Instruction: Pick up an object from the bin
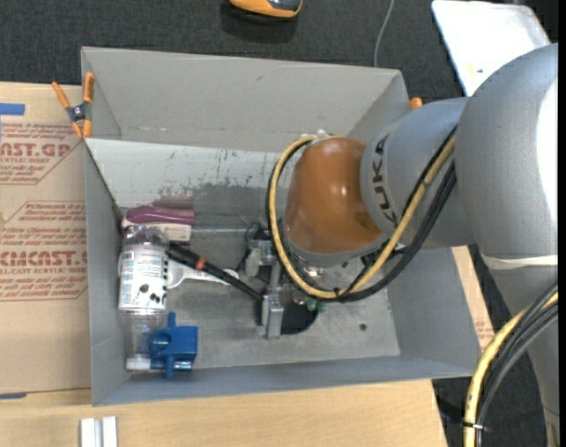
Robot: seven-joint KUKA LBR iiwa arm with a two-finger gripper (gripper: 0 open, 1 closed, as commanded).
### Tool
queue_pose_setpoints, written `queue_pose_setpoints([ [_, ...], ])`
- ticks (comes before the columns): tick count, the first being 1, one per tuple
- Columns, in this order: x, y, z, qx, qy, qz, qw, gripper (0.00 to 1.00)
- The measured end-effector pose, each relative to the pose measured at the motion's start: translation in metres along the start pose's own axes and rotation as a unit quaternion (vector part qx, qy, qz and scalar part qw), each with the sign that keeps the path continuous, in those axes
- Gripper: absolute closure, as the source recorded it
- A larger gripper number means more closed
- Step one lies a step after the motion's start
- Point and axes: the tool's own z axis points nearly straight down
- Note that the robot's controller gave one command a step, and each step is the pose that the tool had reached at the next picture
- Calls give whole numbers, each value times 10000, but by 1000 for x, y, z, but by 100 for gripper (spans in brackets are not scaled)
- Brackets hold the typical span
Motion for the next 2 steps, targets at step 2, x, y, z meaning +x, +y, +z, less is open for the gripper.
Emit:
queue_pose_setpoints([
  [2, 2, 14, 26, -3, 11, 588, 9983, 0],
])
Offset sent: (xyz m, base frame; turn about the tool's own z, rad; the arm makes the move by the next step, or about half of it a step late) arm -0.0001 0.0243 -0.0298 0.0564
